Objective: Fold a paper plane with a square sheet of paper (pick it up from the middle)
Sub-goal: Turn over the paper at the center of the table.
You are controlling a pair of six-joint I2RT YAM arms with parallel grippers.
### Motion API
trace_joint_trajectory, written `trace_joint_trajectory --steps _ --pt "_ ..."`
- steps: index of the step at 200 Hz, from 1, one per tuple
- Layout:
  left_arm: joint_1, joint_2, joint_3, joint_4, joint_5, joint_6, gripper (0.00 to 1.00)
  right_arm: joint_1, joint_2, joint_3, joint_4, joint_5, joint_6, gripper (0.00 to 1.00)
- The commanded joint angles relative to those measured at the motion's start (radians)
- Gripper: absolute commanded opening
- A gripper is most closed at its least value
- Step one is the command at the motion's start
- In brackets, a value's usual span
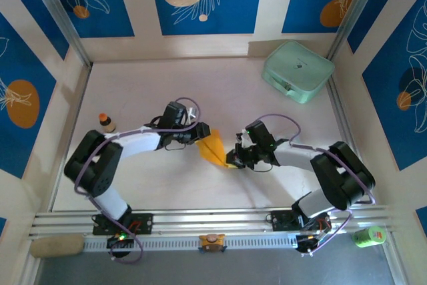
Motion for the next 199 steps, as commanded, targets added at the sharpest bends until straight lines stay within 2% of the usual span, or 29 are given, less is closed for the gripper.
trace_joint_trajectory --steps 1,41,78,117,138,168,182,199 --pt "0.006 -0.076 0.027 -0.142 -0.134 0.082 0.44 0.004 -0.062 0.048 -0.125 0.082 -0.106 0.02" --pt "0.007 -0.172 -0.001 -0.188 -0.24 0.101 0.44 0.028 -0.164 0.103 -0.253 0.229 -0.227 0.02" --pt "0.008 -0.241 -0.027 -0.194 -0.31 0.11 0.45 0.083 -0.244 0.165 -0.392 0.518 -0.31 0.02" --pt "0.009 -0.321 -0.06 -0.196 -0.397 0.119 0.47 0.199 -0.262 0.213 -0.447 0.789 -0.408 0.02" --pt "0.011 -0.361 -0.076 -0.203 -0.439 0.121 0.47 0.282 -0.247 0.239 -0.47 0.971 -0.46 0.02" --pt "0.011 -0.422 -0.104 -0.228 -0.519 0.109 0.49 0.369 -0.159 0.309 -0.594 1.251 -0.447 0.02" --pt "0.013 -0.452 -0.12 -0.234 -0.553 0.103 0.49 0.389 -0.106 0.348 -0.657 1.31 -0.424 0.02" --pt "0.016 -0.481 -0.135 -0.244 -0.588 0.092 0.5 0.412 -0.039 0.378 -0.686 1.316 -0.431 0.02"
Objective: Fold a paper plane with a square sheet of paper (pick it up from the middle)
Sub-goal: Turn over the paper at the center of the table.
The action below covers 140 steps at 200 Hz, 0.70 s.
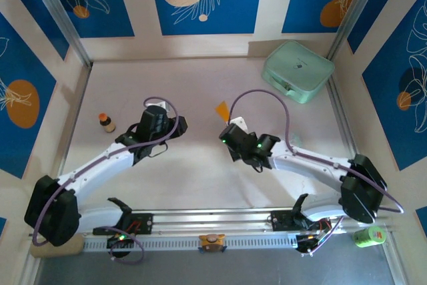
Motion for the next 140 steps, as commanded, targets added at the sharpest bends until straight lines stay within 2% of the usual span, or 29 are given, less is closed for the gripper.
trace_joint_trajectory --steps 1,25,68,108,130,140 --pt "0.013 -0.049 -0.027 -0.036 -0.094 -0.006 0.5 0.028 0.071 0.048 -0.116 0.159 -0.004 0.02" --pt "0.016 -0.072 -0.037 -0.054 -0.122 -0.016 0.5 0.073 0.16 0.078 -0.112 0.113 -0.022 0.02" --pt "0.021 -0.088 -0.045 -0.068 -0.144 -0.026 0.5 0.134 0.283 0.115 -0.066 -0.086 -0.091 0.06" --pt "0.024 -0.083 -0.047 -0.064 -0.132 -0.025 0.5 0.142 0.261 0.096 -0.001 -0.295 -0.111 0.22" --pt "0.027 -0.073 -0.043 -0.06 -0.118 -0.023 0.5 0.112 0.194 0.059 0.061 -0.429 -0.107 0.32" --pt "0.028 -0.068 -0.043 -0.057 -0.112 -0.022 0.5 0.087 0.163 0.039 0.087 -0.487 -0.099 0.33"
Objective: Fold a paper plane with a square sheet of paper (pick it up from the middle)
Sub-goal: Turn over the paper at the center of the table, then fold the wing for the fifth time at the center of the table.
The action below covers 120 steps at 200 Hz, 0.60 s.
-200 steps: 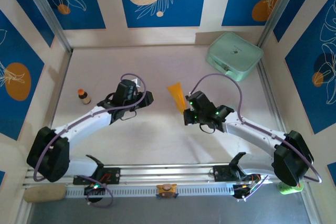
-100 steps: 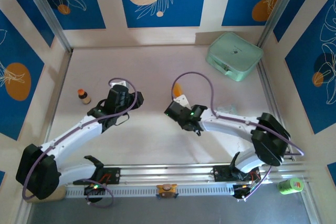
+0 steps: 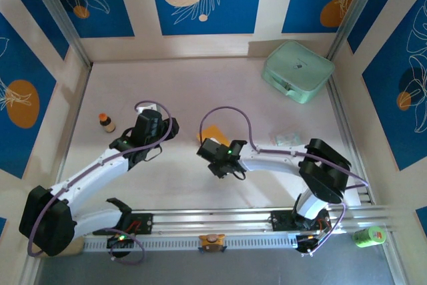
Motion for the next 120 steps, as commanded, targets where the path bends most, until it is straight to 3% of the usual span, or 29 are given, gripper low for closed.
trace_joint_trajectory --steps 1,13,38,76,120 --pt "0.012 0.004 -0.005 -0.005 0.003 -0.01 0.5 -0.045 -0.093 -0.04 0.08 -0.207 0.001 0.33" --pt "0.012 0.007 -0.007 0.002 0.011 -0.011 0.5 -0.083 -0.126 -0.065 0.111 -0.255 0.022 0.34" --pt "0.014 0.025 -0.008 0.022 0.039 -0.011 0.5 -0.216 -0.18 -0.122 0.21 -0.474 0.072 0.32" --pt "0.014 0.07 0.002 0.055 0.121 -0.012 0.41 -0.424 -0.105 -0.17 0.382 -0.828 0.194 0.05" --pt "0.013 0.081 0.007 0.052 0.15 -0.011 0.33 -0.453 0.01 -0.151 0.408 -0.89 0.222 0.01"
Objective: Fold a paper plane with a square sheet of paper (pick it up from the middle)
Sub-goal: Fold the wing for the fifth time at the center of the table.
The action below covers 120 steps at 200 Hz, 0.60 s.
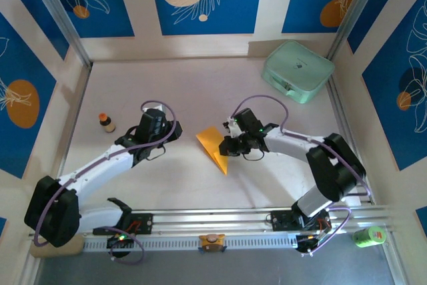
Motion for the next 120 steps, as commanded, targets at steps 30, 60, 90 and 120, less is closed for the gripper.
trace_joint_trajectory --steps 30,60,90,120 --pt "0.008 -0.005 -0.013 0.041 0.036 0.005 0.31 -0.007 0.081 0.001 0.055 -0.141 0.054 0.01" --pt "0.008 0.007 -0.038 0.105 0.056 0.0 0.3 -0.007 0.127 0.003 0.081 -0.173 0.078 0.01" --pt "0.008 0.027 -0.028 0.116 0.063 0.003 0.29 -0.007 0.176 0.0 0.093 -0.164 0.127 0.02" --pt "0.008 0.036 -0.027 0.129 0.081 0.01 0.29 -0.008 0.188 -0.014 0.081 -0.096 0.213 0.02"
